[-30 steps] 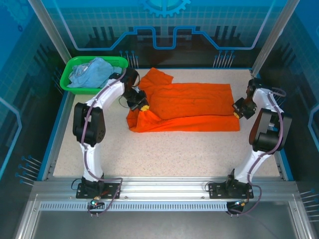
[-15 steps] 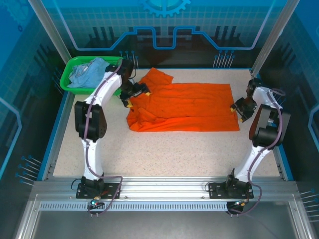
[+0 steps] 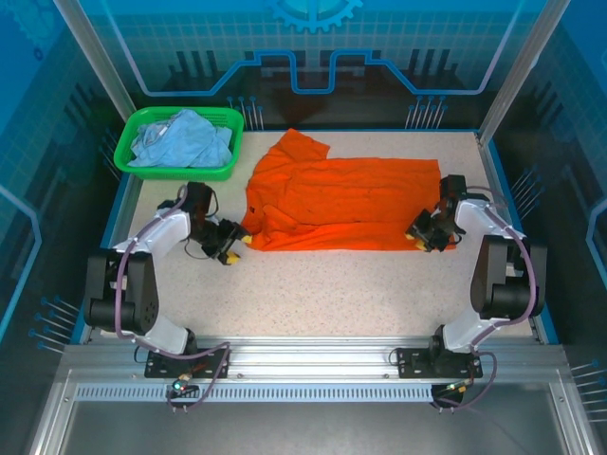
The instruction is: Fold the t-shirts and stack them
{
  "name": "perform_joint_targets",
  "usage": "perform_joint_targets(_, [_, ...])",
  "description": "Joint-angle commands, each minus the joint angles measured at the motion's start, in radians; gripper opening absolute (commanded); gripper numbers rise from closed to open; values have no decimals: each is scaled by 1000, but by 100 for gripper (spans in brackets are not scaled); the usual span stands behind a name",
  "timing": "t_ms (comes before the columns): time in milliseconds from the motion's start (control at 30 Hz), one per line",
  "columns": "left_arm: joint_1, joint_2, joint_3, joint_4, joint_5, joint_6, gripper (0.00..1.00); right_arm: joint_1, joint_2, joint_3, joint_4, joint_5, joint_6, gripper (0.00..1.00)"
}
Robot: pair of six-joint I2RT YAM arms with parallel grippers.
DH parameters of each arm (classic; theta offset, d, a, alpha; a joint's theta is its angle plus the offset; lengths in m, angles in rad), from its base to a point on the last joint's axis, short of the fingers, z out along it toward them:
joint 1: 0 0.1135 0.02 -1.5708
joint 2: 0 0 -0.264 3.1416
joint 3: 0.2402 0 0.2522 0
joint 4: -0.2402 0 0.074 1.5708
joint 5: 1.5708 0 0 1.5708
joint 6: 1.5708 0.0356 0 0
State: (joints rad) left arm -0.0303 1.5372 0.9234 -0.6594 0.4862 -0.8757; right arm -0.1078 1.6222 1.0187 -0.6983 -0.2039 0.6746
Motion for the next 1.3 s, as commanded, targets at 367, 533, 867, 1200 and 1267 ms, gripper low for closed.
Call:
perform_joint_targets(367, [32, 56, -118, 415, 63, -462, 53, 3, 56, -9, 46, -40, -63, 37])
perform_joint_targets(533, [32, 44, -167, 427, 23, -509, 48, 0, 63, -5, 48, -40, -63, 37])
perform_joint_targets(867, [4, 109, -155, 435, 36, -517, 33, -39, 94, 18, 21, -33, -58, 34])
perform_joint_targets(1200, [55, 148, -46, 206, -36, -326, 1, -127, 151, 25, 23, -39, -51, 30])
perform_joint_targets(1267, [74, 158, -20, 148, -52, -279, 1, -144, 177, 30, 22, -44, -49, 29])
